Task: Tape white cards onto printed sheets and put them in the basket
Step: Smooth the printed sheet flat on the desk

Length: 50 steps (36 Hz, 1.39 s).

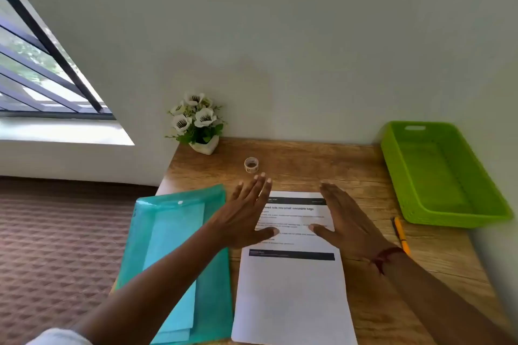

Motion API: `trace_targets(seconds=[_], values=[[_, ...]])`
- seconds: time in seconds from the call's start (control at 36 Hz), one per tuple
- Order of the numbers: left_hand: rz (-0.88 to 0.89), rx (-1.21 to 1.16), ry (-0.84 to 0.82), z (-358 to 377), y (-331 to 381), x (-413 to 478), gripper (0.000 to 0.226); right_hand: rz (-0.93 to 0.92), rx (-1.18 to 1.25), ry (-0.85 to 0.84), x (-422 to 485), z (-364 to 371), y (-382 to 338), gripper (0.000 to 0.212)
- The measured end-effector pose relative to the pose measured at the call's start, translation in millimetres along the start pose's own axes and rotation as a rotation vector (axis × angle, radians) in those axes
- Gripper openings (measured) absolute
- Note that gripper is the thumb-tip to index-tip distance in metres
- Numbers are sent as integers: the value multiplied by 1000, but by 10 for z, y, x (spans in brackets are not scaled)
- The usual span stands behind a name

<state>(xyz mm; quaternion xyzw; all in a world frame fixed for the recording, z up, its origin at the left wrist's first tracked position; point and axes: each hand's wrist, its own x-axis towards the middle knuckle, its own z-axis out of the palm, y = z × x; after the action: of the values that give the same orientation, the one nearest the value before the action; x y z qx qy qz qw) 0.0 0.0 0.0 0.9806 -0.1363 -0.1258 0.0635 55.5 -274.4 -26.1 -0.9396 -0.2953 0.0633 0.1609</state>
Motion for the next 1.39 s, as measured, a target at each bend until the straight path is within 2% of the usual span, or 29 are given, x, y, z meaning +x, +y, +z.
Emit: trace_targets(seconds=[0.33, 0.64, 0.89, 1.08, 1.39], values=[[35, -69, 17, 317, -394, 234, 118, 55, 57, -4, 162, 352, 196, 105], [10, -166, -28, 340, -390, 178, 119, 98, 72, 45, 209, 470, 230, 103], [13, -183, 102, 520, -424, 130, 121, 28, 17, 116, 136, 510, 214, 99], [-41, -230, 100, 594, -421, 132, 120, 23, 8, 175, 125, 533, 201, 97], [-63, -216, 187, 597, -322, 74, 115, -66, -15, 289, 62, 562, 212, 84]])
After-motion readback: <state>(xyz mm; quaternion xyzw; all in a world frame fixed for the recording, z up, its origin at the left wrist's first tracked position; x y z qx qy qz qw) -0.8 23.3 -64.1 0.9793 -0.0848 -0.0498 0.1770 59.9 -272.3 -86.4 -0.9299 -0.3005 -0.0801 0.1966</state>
